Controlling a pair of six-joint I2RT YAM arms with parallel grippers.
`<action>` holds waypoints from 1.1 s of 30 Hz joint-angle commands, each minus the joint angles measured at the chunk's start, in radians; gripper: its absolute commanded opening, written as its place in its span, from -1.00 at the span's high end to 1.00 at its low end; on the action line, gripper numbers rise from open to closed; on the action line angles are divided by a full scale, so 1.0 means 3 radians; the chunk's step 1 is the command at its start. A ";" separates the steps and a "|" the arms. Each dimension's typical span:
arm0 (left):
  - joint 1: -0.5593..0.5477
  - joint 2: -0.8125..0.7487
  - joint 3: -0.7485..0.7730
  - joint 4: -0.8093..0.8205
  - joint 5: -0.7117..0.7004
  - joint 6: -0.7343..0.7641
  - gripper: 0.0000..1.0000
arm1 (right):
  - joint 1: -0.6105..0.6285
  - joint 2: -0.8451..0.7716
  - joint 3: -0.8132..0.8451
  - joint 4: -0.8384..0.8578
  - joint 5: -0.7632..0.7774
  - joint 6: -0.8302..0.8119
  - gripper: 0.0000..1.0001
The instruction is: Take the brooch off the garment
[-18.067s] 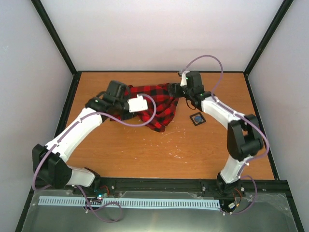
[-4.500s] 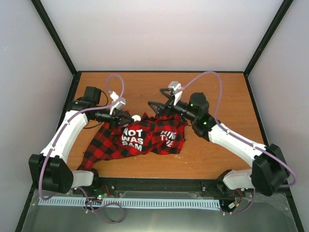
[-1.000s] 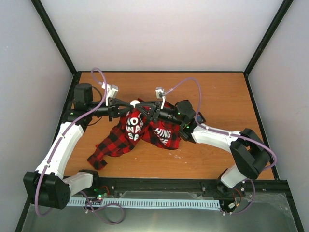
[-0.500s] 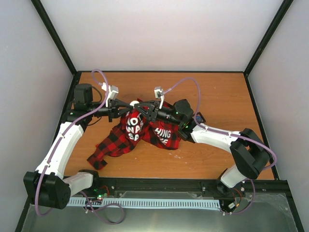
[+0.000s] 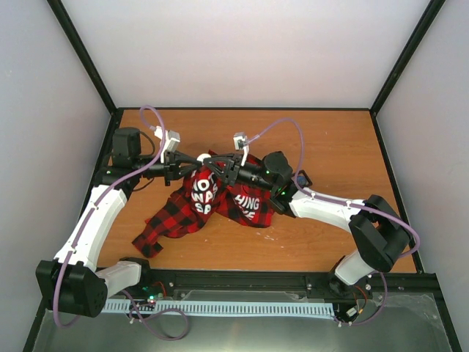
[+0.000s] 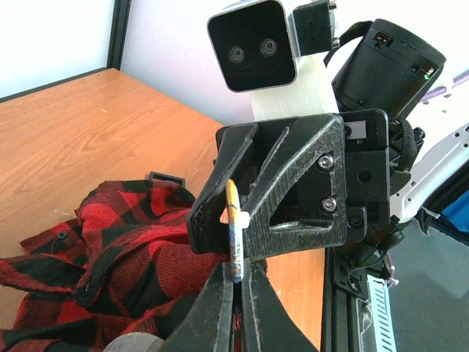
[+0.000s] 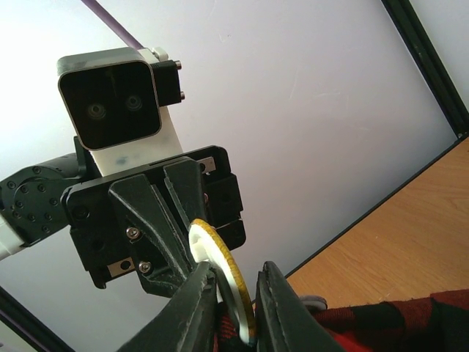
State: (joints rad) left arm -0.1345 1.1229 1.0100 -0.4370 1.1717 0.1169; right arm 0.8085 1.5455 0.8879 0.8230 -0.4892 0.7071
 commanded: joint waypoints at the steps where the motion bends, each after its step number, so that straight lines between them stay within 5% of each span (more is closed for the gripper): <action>1: -0.0063 -0.0127 0.0172 -0.0029 0.0451 0.0101 0.98 | 0.0005 0.0122 0.0023 -0.0342 0.0265 -0.0033 0.65; 12: -0.0063 -0.0089 0.0228 0.0168 0.0491 -0.0177 0.98 | 0.0010 0.0050 0.0160 -0.0721 -0.0015 -0.0403 0.17; 26: -0.0063 -0.0129 0.0131 0.0224 0.0313 -0.0300 0.99 | -0.0110 -0.0550 0.0431 -0.1314 -0.1236 -0.1244 -0.20; 33: -0.0063 -0.0157 0.0151 0.0187 0.0274 -0.0248 0.99 | -0.0213 -0.0826 0.0424 -0.1543 -0.1066 -0.1479 -0.28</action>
State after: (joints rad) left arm -0.1566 1.0946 1.0134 -0.3920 1.2583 0.0349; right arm 0.7662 1.3457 0.9840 0.3851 -0.7982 0.3317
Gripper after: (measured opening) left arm 0.039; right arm 0.636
